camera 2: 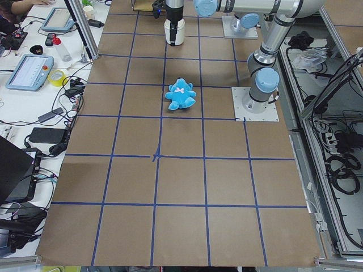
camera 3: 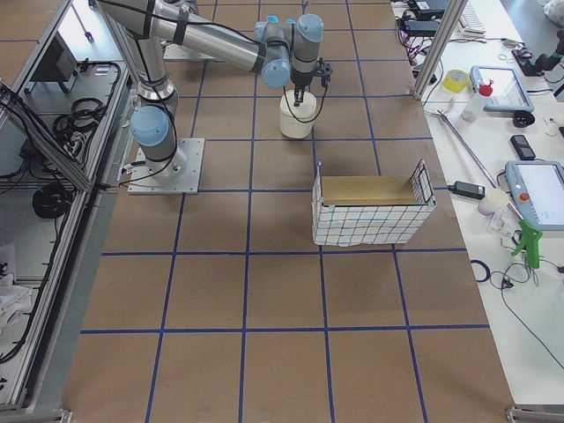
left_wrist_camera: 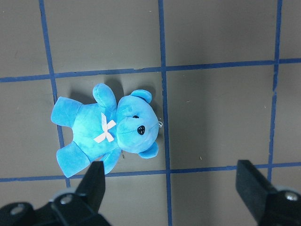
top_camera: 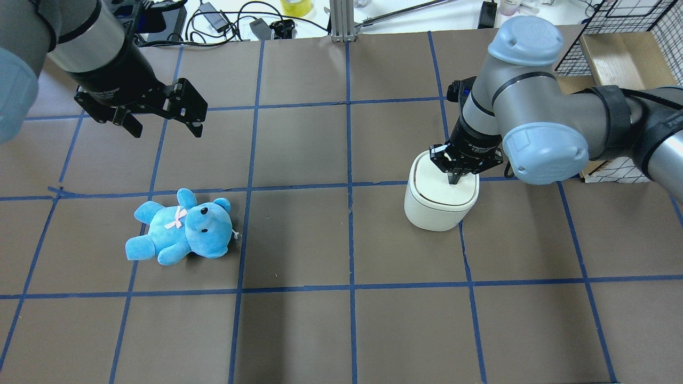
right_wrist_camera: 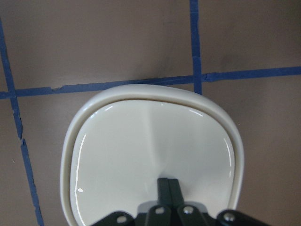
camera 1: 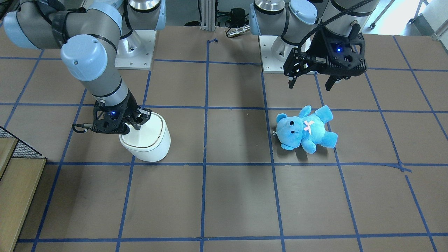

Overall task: Open trash can with right arm
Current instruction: 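Lower the right gripper onto the lid edge nearest the robot, then lift the lid upward with the right gripper, swinging it open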

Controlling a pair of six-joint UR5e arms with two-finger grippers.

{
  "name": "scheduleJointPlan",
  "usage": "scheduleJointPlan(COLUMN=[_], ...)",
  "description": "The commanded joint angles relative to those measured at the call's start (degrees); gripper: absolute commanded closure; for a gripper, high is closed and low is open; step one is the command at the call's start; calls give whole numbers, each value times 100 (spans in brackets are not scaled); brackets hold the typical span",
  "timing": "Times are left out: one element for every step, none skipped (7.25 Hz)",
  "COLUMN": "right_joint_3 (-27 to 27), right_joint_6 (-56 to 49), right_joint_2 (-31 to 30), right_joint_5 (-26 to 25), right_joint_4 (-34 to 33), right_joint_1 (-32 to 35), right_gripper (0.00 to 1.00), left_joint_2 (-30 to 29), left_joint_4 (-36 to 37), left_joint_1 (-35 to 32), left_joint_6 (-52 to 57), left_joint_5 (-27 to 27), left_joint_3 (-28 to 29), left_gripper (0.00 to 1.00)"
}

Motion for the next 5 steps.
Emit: scheduleJointPlan(right_joint_3=[-459, -635, -811, -1091, -1468], right_joint_6=[4, 4, 4, 4, 4], right_joint_2=[-36, -36, -45, -80, -115], right_joint_5=[-174, -174, -183, -218, -314], right_joint_4=[757, 1022, 1198, 1635, 2170], right_joint_1=[-12, -12, -12, -12, -12], right_gripper=[100, 100, 100, 100, 100], left_joint_2=[0, 0, 0, 0, 0], left_joint_4=[0, 0, 0, 0, 0], left_joint_1=[0, 0, 0, 0, 0], left_joint_6=[0, 0, 0, 0, 0], left_joint_5=[0, 0, 0, 0, 0], left_joint_3=[0, 0, 0, 0, 0], left_gripper=[0, 0, 0, 0, 0])
